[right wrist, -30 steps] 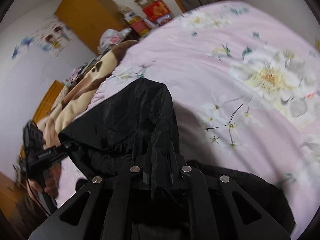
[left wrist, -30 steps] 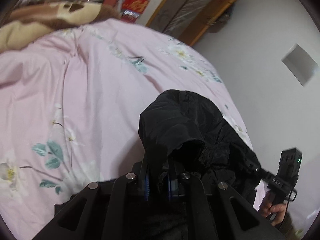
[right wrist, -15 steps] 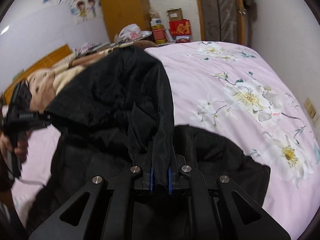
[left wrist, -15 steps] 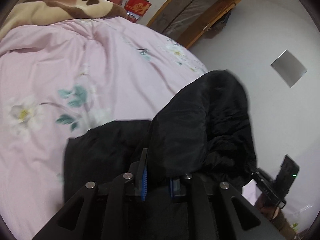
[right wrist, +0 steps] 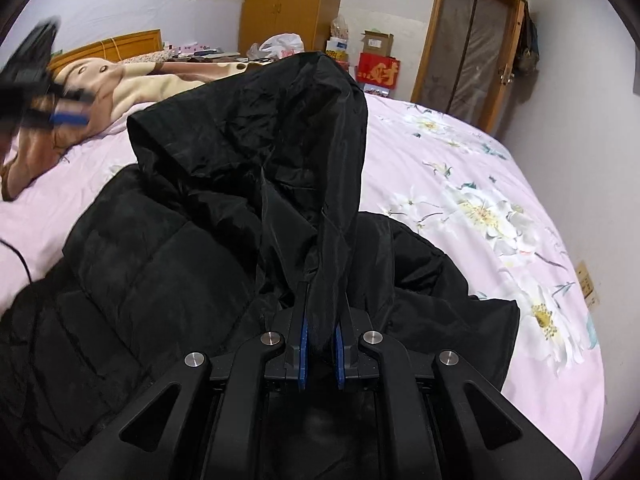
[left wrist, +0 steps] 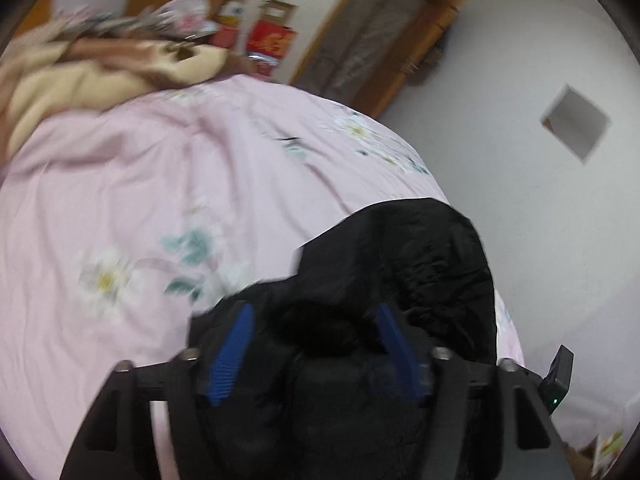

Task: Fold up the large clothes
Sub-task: 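Lift the folded jacket by the hood with the right tool while the left tool releases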

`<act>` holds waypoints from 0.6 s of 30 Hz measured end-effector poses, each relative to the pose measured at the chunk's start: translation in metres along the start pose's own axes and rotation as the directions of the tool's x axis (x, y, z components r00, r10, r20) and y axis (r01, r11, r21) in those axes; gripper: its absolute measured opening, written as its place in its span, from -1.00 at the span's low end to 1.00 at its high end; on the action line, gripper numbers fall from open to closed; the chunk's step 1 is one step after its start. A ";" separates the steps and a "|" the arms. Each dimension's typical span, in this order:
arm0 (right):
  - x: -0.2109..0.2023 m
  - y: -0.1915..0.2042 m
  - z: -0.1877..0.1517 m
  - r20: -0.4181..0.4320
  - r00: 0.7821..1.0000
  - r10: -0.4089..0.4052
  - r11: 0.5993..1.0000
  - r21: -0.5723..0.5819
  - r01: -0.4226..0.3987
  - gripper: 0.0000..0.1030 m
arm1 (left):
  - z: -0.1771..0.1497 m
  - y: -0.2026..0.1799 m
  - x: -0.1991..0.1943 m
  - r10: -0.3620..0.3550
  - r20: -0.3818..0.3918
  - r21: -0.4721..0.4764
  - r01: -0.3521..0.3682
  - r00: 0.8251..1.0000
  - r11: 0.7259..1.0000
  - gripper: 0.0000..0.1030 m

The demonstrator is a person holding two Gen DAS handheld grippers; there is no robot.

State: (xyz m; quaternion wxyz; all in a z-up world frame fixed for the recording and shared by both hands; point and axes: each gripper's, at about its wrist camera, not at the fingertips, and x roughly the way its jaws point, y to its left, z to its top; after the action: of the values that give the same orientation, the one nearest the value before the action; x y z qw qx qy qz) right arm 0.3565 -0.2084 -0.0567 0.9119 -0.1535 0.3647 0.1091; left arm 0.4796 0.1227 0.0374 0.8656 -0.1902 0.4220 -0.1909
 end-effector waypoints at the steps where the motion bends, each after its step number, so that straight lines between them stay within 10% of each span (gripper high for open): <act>1: -0.001 0.001 0.001 0.000 1.000 -0.003 1.000 -0.008 0.003 -0.81 | 0.012 -0.012 0.007 0.012 -0.004 0.040 -0.012 1.000 0.999 0.41; 12: 0.007 0.005 -0.011 0.004 1.000 0.017 0.998 -0.063 -0.017 -0.81 | 0.084 -0.109 0.123 0.025 -0.144 0.323 0.023 0.989 0.946 0.41; 18: 0.008 0.006 -0.012 0.013 0.999 0.037 0.998 -0.058 -0.036 -0.81 | 0.090 -0.105 0.171 0.030 -0.229 0.277 0.036 0.973 0.960 0.41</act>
State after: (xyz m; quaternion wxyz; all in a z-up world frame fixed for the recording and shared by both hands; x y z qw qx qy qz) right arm 0.3526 -0.2066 -0.0713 0.9074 -0.1724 0.3579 0.1373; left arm 0.6315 -0.0355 0.0281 0.8284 -0.0435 0.4885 -0.2705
